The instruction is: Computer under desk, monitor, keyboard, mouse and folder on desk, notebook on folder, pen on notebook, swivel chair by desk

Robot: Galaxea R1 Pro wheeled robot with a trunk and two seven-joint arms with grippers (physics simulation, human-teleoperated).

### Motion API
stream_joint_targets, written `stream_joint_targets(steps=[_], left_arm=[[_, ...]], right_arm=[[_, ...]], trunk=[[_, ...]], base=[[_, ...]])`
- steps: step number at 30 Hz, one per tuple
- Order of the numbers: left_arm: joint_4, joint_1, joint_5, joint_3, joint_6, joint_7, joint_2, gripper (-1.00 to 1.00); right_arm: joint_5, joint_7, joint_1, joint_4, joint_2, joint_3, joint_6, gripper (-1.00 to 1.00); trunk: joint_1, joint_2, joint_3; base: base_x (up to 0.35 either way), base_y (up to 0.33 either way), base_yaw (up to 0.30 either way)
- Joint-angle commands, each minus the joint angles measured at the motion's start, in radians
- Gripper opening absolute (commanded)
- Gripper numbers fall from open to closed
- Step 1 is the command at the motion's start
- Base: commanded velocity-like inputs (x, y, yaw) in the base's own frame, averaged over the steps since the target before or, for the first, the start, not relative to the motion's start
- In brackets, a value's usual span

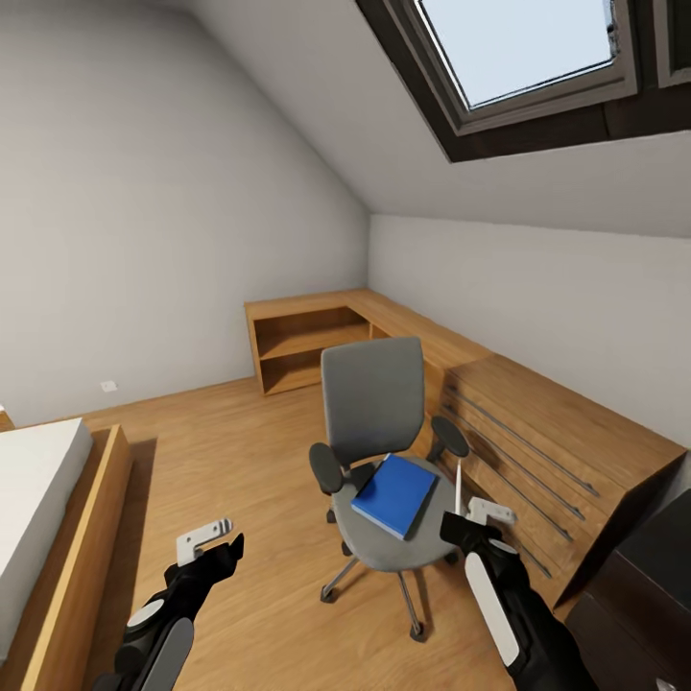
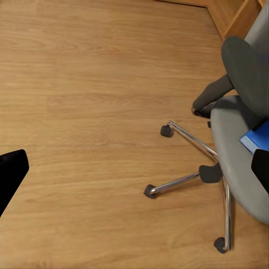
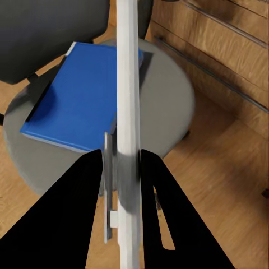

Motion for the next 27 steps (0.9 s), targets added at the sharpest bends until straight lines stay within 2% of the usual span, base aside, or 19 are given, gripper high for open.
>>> stream_joint_targets(steps=[1,7,8,10,11,17,20,22,27], left_arm=[[-0.001,-0.001,0.011,-0.003,0.002,0.011,0.001,1.00],[0.001,0.000,0.010,-0.012,0.002,0.012,0.000,1.00],[0.002,0.000,0.009,-0.049,0.001,0.014,0.003,1.00],[0.003,0.000,0.009,-0.054,0.000,0.014,0.004,1.00],[0.003,0.000,0.009,-0.061,0.000,0.014,0.004,1.00],[0.004,0.000,0.009,-0.065,0.000,0.014,0.004,1.00],[0.012,0.000,0.009,-0.078,0.000,0.015,0.004,1.00],[0.015,0.000,0.009,-0.096,-0.001,0.015,0.004,1.00],[0.019,0.000,0.009,-0.109,-0.001,0.017,0.005,1.00]], right_arm=[[-0.011,-0.010,0.001,-0.024,0.000,0.002,0.002,-1.00],[-0.011,-0.010,0.012,-0.055,0.000,0.001,0.003,-1.00],[-0.011,-0.010,0.026,-0.093,-0.001,0.001,0.003,-1.00],[-0.011,-0.010,0.033,-0.112,0.000,0.000,0.003,-1.00],[-0.011,-0.010,0.051,-0.141,0.002,-0.037,0.002,-1.00],[-0.012,-0.010,0.053,-0.145,0.001,-0.047,0.002,-1.00],[-0.011,-0.010,0.054,-0.145,0.001,-0.050,0.002,-1.00],[-0.011,-0.010,0.054,-0.145,0.001,-0.051,0.002,-1.00],[-0.012,-0.010,0.053,-0.146,0.001,-0.068,0.002,-1.00]], trunk=[[-0.004,0.006,0.002],[-0.027,0.048,0.021],[-0.031,0.055,0.024],[-0.038,0.069,0.030],[-0.042,0.076,0.033],[-0.065,0.118,0.051],[-0.077,0.139,0.061],[-0.084,0.153,0.067],[-0.103,0.188,0.083]], base=[[0.000,0.000,0.000],[0.000,0.000,0.000],[0.000,0.000,0.000],[0.002,0.000,0.000],[0.262,0.000,0.000],[0.301,0.000,0.000],[0.323,0.000,-0.012],[0.324,0.000,-0.118],[0.324,0.000,-0.207]])
